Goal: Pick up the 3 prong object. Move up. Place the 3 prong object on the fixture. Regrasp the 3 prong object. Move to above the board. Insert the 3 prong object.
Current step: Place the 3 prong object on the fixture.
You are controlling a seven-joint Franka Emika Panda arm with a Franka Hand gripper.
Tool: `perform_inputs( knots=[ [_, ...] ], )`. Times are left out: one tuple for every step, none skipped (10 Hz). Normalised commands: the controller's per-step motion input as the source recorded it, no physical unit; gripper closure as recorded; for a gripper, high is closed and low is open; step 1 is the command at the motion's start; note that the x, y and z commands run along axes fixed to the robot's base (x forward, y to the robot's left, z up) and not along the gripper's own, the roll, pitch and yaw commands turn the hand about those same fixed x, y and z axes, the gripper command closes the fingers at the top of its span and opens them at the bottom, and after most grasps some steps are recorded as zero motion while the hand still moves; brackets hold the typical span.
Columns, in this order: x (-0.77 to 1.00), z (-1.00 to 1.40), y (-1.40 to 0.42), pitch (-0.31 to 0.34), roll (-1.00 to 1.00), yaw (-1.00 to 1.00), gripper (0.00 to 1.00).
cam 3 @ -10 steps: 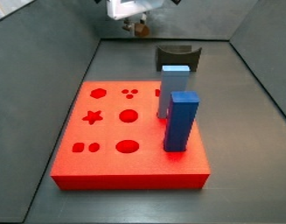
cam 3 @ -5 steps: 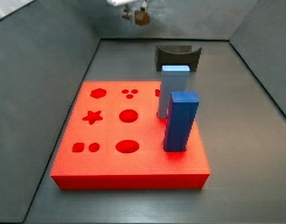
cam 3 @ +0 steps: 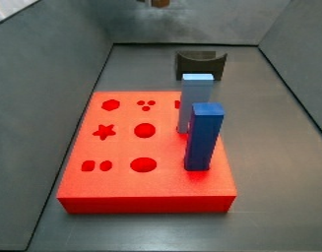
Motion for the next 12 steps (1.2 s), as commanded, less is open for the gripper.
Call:
perform_inputs(
  knots=[
    [0.00,0.37,0.01,0.072,0.03,-0.02,1.00],
    [0.00,0.20,0.02,0.085,0.03,-0.02,1.00],
    [0.66,-0.41,-1.00,0.081,-0.08,-1.00,1.00],
    [0.67,-0.42,-1.00,0.081,-0.08,-1.00,1.00],
    [0.70,-0.41,-1.00,0.078,-0.08,-1.00,1.00],
    [0.76,-0.41,-1.00,0.084,-0.07,-1.00,1.00],
    [0.82,-0.42,-1.00,0.091,-0.07,-1.00,1.00],
    [0.96,-0.45,-1.00,0.094,-0.05,-1.00,1.00],
    [1.00,-0.43,-0.94,0.099,-0.04,-1.00,1.00],
    [0.92,-0.27,-0.57,0.115,0.01,-1.00,1.00],
    [0.85,-0.20,-0.39,0.104,0.03,-0.85,1.00],
    [0.69,-0.10,-0.18,0.097,0.01,-0.52,1.00]
  ],
)
